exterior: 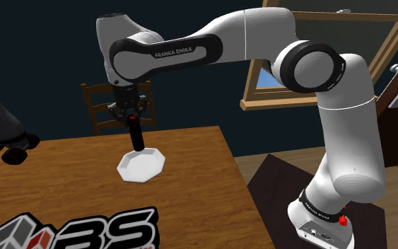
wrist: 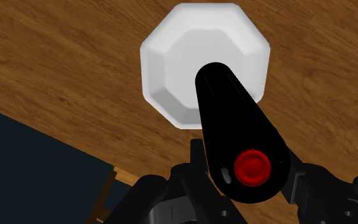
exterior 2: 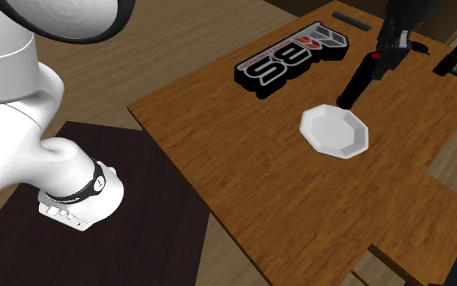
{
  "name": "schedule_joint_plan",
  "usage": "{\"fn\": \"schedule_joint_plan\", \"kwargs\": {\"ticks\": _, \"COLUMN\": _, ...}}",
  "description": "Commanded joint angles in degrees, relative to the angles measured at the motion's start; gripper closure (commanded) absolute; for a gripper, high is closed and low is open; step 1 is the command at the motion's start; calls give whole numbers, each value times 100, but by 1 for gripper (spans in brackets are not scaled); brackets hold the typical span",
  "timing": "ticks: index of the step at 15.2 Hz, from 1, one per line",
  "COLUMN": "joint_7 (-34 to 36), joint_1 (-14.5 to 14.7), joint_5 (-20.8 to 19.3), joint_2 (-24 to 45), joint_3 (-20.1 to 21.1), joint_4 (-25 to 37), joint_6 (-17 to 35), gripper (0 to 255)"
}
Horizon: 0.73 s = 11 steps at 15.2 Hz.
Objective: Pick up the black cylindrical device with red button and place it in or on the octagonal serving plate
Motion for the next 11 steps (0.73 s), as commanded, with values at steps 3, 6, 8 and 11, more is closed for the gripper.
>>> {"fn": "schedule_joint_plan", "kwargs": {"ticks": 3, "joint_7": 29, "joint_1": -19, "joint_5": -27, "joint_2": 45, "joint_3": -16, "joint_4": -228, "joint_6": 271, "gripper": 255}}
{"fn": "schedule_joint_plan", "kwargs": {"ticks": 6, "joint_7": 53, "joint_1": -35, "joint_5": -46, "joint_2": 72, "joint_3": -27, "joint_4": -419, "joint_6": 485, "gripper": 255}}
{"fn": "schedule_joint_plan", "kwargs": {"ticks": 8, "joint_7": 69, "joint_1": -44, "joint_5": -62, "joint_2": 98, "joint_3": -37, "joint_4": -535, "joint_6": 623, "gripper": 255}}
{"fn": "schedule_joint_plan", "kwargs": {"ticks": 11, "joint_7": 95, "joint_1": -52, "joint_5": -90, "joint_2": 146, "joint_3": -52, "joint_4": -695, "joint_6": 825, "gripper": 255}}
